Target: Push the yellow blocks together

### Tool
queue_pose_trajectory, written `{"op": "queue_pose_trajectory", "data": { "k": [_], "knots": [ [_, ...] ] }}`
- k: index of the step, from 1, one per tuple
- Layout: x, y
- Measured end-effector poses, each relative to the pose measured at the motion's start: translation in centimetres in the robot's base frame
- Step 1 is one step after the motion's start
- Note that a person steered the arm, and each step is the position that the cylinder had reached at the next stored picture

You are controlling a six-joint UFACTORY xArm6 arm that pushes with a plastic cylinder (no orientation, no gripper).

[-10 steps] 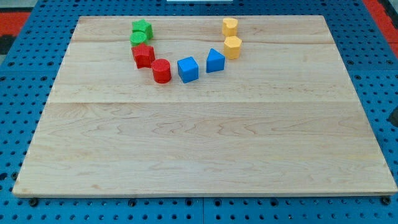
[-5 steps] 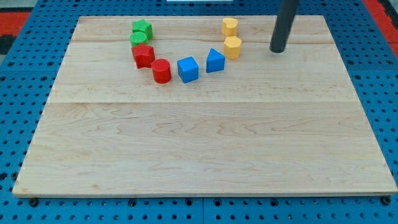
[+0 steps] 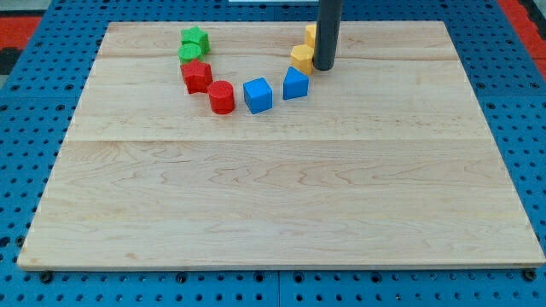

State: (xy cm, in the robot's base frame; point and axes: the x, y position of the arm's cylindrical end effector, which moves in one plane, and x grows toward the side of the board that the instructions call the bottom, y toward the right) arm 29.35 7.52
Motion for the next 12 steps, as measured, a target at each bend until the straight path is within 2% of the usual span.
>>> {"op": "queue_pose_trajectory", "data": {
  "k": [2, 3, 5, 6, 7, 8, 9, 10, 12],
  "knots": [
    [-5.1, 12.3],
    [-9.7, 13.0],
    [-9.3, 3.6],
    [-7.6, 0.6],
    [-6.9, 0.8],
    [-7.0, 2.7],
    [-8.5, 8.9],
    [-6.0, 13.1],
    [-6.3, 18.3]
  ]
}}
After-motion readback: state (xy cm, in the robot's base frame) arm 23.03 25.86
